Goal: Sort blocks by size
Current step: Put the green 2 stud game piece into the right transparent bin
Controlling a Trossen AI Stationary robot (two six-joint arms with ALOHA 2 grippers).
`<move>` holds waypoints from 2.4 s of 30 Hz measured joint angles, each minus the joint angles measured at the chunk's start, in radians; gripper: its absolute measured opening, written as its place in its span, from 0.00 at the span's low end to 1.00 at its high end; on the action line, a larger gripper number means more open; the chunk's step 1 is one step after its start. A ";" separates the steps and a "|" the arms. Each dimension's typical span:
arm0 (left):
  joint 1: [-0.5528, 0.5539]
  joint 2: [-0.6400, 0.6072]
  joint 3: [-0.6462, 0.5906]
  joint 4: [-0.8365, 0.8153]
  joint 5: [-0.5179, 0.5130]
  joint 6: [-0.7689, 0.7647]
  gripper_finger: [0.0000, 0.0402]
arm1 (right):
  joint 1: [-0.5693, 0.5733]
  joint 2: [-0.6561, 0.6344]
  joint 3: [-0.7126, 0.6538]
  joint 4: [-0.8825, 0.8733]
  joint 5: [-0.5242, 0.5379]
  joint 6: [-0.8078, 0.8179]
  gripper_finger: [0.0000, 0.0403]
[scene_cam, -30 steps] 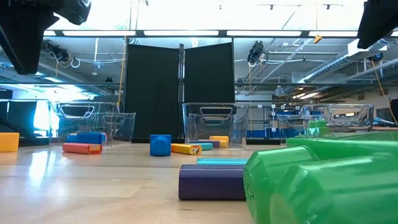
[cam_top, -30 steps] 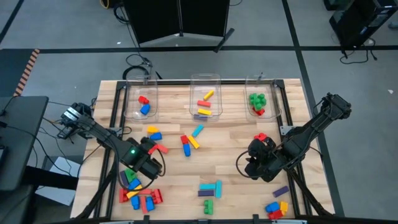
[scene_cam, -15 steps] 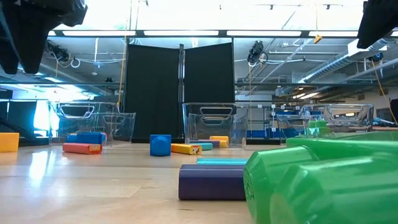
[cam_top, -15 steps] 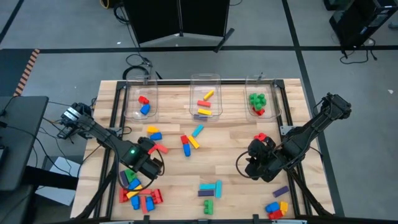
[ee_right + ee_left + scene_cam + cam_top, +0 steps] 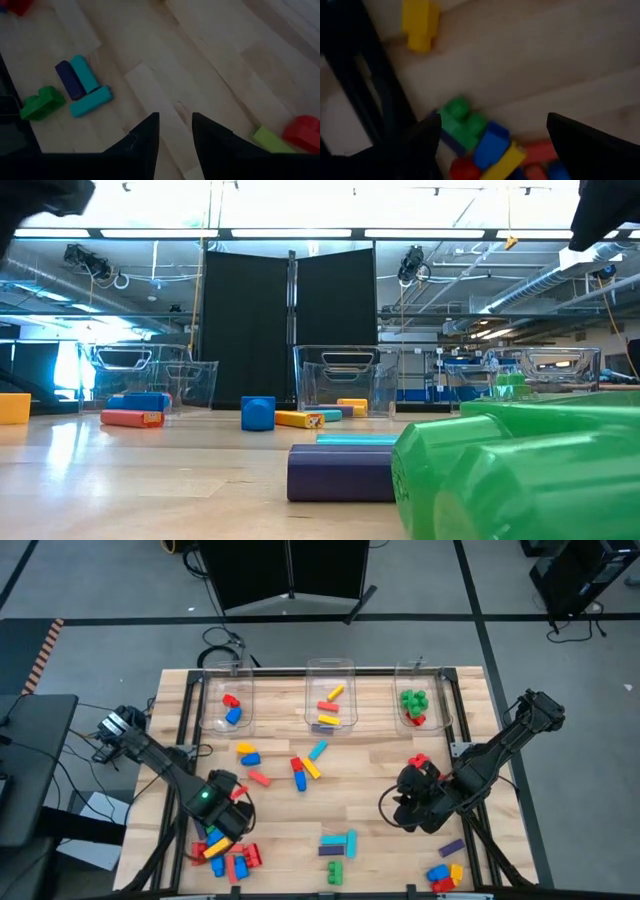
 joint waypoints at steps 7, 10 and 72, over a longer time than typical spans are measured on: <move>-0.069 0.009 -0.004 -0.003 0.063 -0.198 0.92 | 0.000 0.000 0.000 0.018 -0.001 -0.025 0.31; -0.081 0.007 -0.053 0.037 0.072 -0.254 0.92 | 0.000 0.000 0.000 0.029 -0.002 -0.041 0.31; -0.087 -0.010 -0.473 0.557 0.195 -0.448 0.87 | -0.001 0.000 0.000 0.081 -0.022 -0.074 0.31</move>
